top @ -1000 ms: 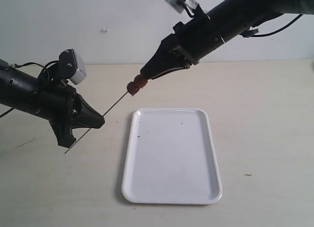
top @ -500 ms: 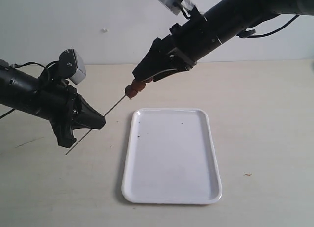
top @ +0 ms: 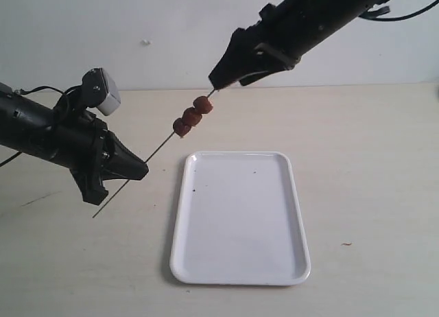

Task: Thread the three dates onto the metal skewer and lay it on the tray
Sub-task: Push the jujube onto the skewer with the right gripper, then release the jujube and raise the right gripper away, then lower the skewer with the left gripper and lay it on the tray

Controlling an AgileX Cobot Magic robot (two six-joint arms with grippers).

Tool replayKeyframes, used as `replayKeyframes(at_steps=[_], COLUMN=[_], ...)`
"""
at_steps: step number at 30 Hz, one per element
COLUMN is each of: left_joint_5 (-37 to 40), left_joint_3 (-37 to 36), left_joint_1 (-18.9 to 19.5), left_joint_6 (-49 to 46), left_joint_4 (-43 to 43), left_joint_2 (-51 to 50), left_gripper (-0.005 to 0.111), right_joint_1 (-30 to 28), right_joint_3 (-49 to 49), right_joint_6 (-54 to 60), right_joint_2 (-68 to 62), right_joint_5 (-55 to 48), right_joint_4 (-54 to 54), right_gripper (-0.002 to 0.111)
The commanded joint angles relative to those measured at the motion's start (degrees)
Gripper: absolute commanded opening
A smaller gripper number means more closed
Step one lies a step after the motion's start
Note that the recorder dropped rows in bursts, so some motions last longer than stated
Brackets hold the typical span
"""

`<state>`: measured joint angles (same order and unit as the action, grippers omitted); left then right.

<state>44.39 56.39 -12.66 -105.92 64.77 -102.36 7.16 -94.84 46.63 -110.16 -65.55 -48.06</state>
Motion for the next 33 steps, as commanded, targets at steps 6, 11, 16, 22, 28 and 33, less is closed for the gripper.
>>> replayKeyframes(at_steps=[6,11,16,22,28,33], left_joint_5=[0.30,0.13,-4.25,-20.67,-23.97,-24.38], left_joint_3=[0.56,0.92,0.92,1.08,1.88,2.53], left_joint_1=[-0.13,-2.63,-10.28,-21.18,-24.52,-24.61], left_joint_6=[12.78,18.62,27.94,46.22,59.69,62.23], left_joint_4=[8.12,9.38,9.33,8.46,8.24,11.87], left_joint_2=[-0.06,-0.06,-0.06,-0.26,-0.40,-4.22], left_gripper=[0.000,0.000,0.000,0.000,0.000,0.000], right_joint_1=[-4.94,-4.95,-4.95,-4.95,-4.95,-4.95], right_joint_3=[-0.47,-0.11,2.34,9.89,19.59,27.46], right_joint_6=[-8.60,-13.84,-13.23,-16.43,-19.75,-19.75], right_joint_2=[7.87,8.85,9.13,12.03,15.95,19.46], right_joint_5=[1.93,2.93,5.67,16.22,26.54,36.73], right_joint_4=[8.83,14.54,14.84,21.32,25.74,25.74], right_gripper=[0.052,0.022,0.000,0.000,0.000,0.000])
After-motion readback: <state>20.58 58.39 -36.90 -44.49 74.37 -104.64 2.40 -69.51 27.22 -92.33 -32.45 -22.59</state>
